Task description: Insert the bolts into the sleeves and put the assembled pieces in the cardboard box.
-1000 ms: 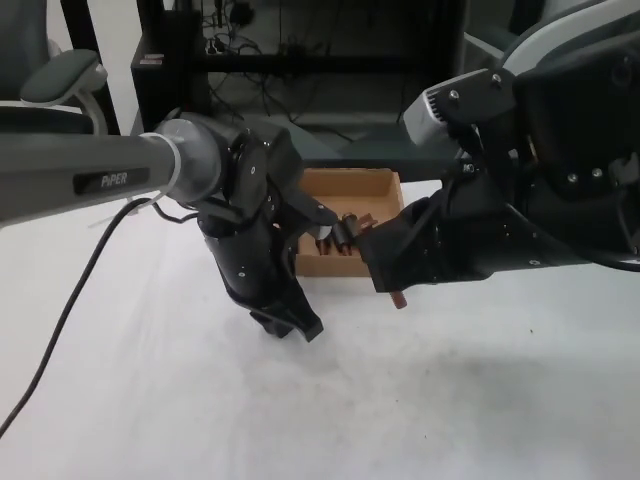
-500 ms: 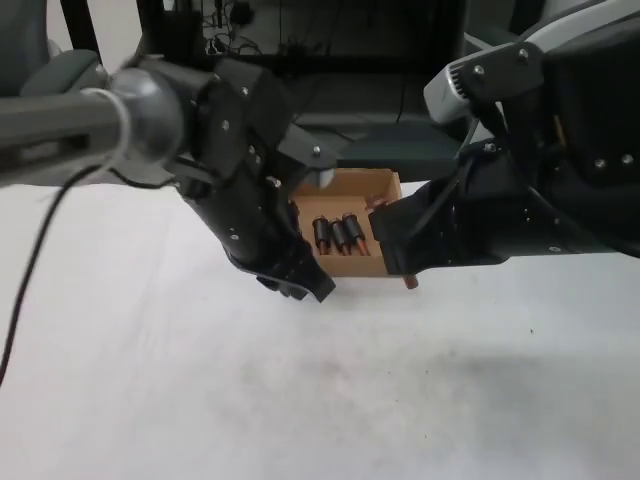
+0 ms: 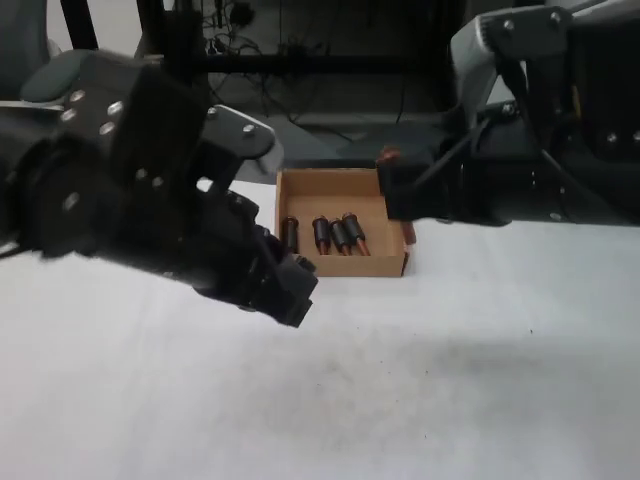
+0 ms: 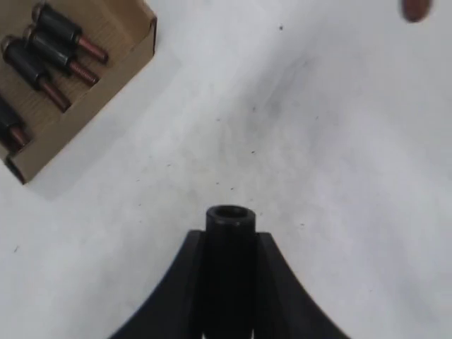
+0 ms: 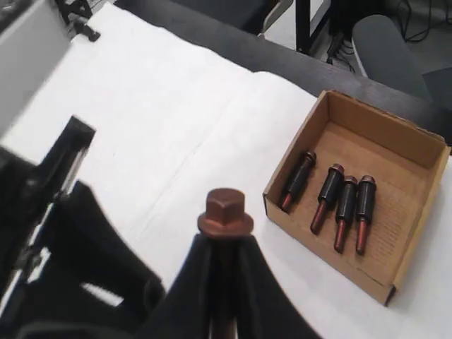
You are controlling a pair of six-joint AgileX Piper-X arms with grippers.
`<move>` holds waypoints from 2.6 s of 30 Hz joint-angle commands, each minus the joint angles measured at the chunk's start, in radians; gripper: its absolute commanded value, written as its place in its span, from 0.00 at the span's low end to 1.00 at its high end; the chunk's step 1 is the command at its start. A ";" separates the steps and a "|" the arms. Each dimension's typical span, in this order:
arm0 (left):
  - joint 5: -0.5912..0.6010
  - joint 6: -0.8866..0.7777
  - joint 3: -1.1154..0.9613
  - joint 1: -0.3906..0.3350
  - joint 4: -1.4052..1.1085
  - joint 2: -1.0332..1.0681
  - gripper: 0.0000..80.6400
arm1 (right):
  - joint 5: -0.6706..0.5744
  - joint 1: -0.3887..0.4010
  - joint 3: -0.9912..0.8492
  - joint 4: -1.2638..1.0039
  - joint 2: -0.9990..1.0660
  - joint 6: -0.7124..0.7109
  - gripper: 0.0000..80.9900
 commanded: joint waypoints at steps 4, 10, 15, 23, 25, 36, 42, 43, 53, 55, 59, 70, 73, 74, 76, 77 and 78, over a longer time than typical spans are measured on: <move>0.109 -0.118 0.140 -0.002 -0.268 -0.125 0.02 | -0.045 -0.013 -0.004 -0.142 0.065 0.121 0.01; 0.161 -0.223 0.206 0.018 -0.485 -0.142 0.02 | -0.079 -0.013 -0.004 -0.306 0.138 0.278 0.01; 0.209 -0.237 0.208 0.061 -0.528 -0.142 0.02 | -0.079 -0.013 -0.004 -0.386 0.147 0.313 0.01; 0.278 -0.206 0.210 0.140 -0.528 -0.142 0.02 | -0.036 -0.013 -0.004 -0.436 0.149 0.338 0.01; 0.278 -0.206 0.210 0.141 -0.528 -0.142 0.02 | -0.033 -0.013 -0.004 -0.450 0.149 0.362 0.01; 0.254 -0.191 0.210 0.119 -0.526 -0.113 0.02 | -0.063 -0.013 -0.004 -0.496 0.149 0.445 0.01; 0.252 -0.240 0.210 0.108 -0.581 -0.081 0.02 | -0.086 -0.013 -0.004 -0.504 0.149 0.447 0.01; 0.252 -0.250 0.210 0.105 -0.599 -0.077 0.02 | -0.087 -0.013 -0.004 -0.504 0.149 0.447 0.01; 0.252 -0.294 0.210 0.103 -0.647 -0.070 0.02 | -0.108 -0.013 -0.004 -0.504 0.149 0.447 0.01; 0.252 -0.301 0.210 0.096 -0.647 -0.070 0.02 | -0.108 -0.013 -0.004 -0.514 0.149 0.447 0.01; 0.245 -0.301 0.210 0.072 -0.647 -0.070 0.02 | -0.108 -0.013 -0.004 -0.539 0.149 0.447 0.01; 0.218 -0.307 0.210 0.061 -0.656 -0.070 0.02 | -0.131 -0.011 -0.004 -0.540 0.149 0.370 0.01; 0.199 -0.307 0.208 0.061 -0.656 -0.070 0.02 | -0.131 -0.011 -0.004 -0.540 0.149 0.355 0.01; 0.199 -0.307 0.208 0.061 -0.656 -0.070 0.02 | -0.131 -0.011 -0.004 -0.540 0.149 0.355 0.01; 0.195 -0.318 0.208 0.061 -0.656 -0.070 0.02 | -0.131 -0.011 -0.004 -0.540 0.149 0.355 0.01; 0.185 -0.324 0.208 0.061 -0.656 -0.070 0.02 | -0.131 -0.011 -0.004 -0.540 0.149 0.351 0.01; 0.174 -0.326 0.208 0.061 -0.656 -0.070 0.02 | -0.131 -0.011 -0.004 -0.540 0.149 0.340 0.01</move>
